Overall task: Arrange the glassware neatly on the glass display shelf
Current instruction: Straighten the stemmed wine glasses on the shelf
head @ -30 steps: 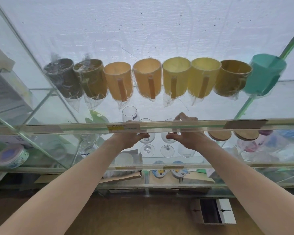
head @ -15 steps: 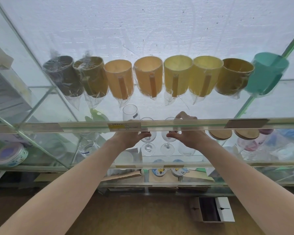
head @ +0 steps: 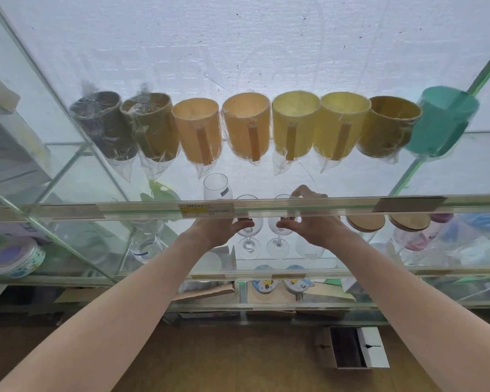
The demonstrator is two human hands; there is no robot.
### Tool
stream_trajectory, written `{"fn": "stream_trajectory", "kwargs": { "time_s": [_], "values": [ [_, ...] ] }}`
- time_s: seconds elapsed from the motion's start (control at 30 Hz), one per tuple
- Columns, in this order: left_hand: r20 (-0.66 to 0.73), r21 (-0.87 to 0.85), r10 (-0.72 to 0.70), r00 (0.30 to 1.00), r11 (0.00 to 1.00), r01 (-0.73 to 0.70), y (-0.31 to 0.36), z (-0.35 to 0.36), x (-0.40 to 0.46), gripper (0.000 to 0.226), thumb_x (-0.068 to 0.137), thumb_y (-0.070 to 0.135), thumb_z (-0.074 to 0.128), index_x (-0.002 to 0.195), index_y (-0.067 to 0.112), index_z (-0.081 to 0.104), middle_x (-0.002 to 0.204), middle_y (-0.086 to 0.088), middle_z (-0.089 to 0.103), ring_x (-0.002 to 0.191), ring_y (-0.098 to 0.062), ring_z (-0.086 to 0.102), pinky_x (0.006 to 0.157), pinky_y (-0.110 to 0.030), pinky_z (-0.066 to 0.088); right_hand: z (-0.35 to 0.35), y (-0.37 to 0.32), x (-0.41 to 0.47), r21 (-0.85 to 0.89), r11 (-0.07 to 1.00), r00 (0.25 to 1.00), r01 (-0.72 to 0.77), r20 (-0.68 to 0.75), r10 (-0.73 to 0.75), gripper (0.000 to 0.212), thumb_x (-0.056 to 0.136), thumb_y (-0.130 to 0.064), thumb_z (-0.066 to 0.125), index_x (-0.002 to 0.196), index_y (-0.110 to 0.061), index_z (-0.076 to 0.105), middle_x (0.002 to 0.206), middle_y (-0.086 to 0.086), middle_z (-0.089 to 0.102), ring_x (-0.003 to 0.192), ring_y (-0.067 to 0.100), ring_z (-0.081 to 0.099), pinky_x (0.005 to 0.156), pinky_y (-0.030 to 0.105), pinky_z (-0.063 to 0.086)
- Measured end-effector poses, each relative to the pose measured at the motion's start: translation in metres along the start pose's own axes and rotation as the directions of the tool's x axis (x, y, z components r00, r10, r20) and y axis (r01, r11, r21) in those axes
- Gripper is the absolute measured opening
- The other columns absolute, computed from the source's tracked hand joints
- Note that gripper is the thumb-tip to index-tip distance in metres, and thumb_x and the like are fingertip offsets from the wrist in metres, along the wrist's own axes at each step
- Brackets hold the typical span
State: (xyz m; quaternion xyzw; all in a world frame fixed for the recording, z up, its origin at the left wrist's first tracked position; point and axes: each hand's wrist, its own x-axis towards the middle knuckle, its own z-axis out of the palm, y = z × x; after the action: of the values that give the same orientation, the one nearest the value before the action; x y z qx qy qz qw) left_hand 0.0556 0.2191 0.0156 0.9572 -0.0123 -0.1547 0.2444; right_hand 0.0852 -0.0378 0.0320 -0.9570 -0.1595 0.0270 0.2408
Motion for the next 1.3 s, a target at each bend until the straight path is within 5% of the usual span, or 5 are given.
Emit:
{"fn": "stream_trajectory", "kwargs": {
  "time_s": [0.13, 0.3, 0.8, 1.07, 1.3],
  "values": [
    [-0.151, 0.103, 0.077, 0.986, 0.993, -0.061, 0.003, 0.001, -0.003, 0.038, 0.094, 0.067, 0.052, 0.108, 0.033, 0.063, 0.099, 0.007, 0.062, 0.104, -0.023, 0.066, 0.092, -0.035, 0.049, 0.001, 0.0, 0.001, -0.052, 0.998, 1.0, 0.03, -0.003, -0.03, 0.048, 0.078, -0.062, 0.078, 0.1, -0.027, 0.054, 0.114, -0.01, 0.057, 0.105, 0.024, 0.056, 0.09, 0.048, 0.051],
    [-0.232, 0.042, 0.181, 0.956, 0.984, -0.176, 0.003, -0.001, -0.006, 0.032, 0.089, 0.059, 0.068, 0.099, 0.03, 0.062, 0.097, 0.015, 0.058, 0.084, -0.012, 0.058, 0.078, -0.03, 0.047, 0.001, 0.002, -0.004, -0.144, 0.98, 0.989, 0.136, -0.037, -0.143, 0.046, 0.079, -0.063, 0.076, 0.103, -0.028, 0.058, 0.132, -0.005, 0.042, 0.116, 0.024, 0.05, 0.095, 0.051, 0.049],
    [-0.44, 0.153, 0.427, 0.79, 0.903, -0.402, -0.032, -0.014, -0.022, 0.097, 0.071, 0.072, 0.077, 0.148, 0.028, 0.038, 0.134, 0.009, 0.046, 0.117, -0.016, 0.043, 0.102, -0.031, 0.04, 0.015, -0.032, -0.015, -0.217, 0.94, 0.96, 0.263, -0.036, -0.277, 0.075, 0.087, -0.066, 0.065, 0.148, -0.028, 0.043, 0.155, 0.01, 0.033, 0.137, 0.035, 0.036, 0.118, 0.054, 0.028],
    [-0.593, 0.194, 0.302, 0.746, 0.953, -0.231, -0.078, -0.033, -0.014, 0.042, 0.092, 0.047, 0.053, 0.126, 0.024, 0.047, 0.118, 0.001, 0.057, 0.098, -0.022, 0.045, 0.087, -0.047, 0.046, 0.036, -0.058, -0.012, -0.235, 0.907, 0.928, 0.349, -0.048, -0.369, 0.035, 0.093, -0.056, 0.065, 0.118, -0.032, 0.058, 0.152, 0.002, 0.042, 0.14, 0.03, 0.039, 0.118, 0.053, 0.027],
    [-0.526, 0.261, 0.275, 0.804, 0.953, -0.155, -0.046, -0.033, 0.019, 0.025, 0.096, 0.053, 0.052, 0.106, 0.031, 0.056, 0.112, 0.008, 0.059, 0.119, -0.02, 0.044, 0.097, -0.039, 0.031, 0.051, -0.074, -0.001, -0.391, 0.875, 0.945, 0.285, -0.036, -0.324, 0.036, 0.1, -0.043, 0.056, 0.125, -0.017, 0.059, 0.131, 0.002, 0.055, 0.124, 0.029, 0.047, 0.108, 0.045, 0.029]
  ]
}}
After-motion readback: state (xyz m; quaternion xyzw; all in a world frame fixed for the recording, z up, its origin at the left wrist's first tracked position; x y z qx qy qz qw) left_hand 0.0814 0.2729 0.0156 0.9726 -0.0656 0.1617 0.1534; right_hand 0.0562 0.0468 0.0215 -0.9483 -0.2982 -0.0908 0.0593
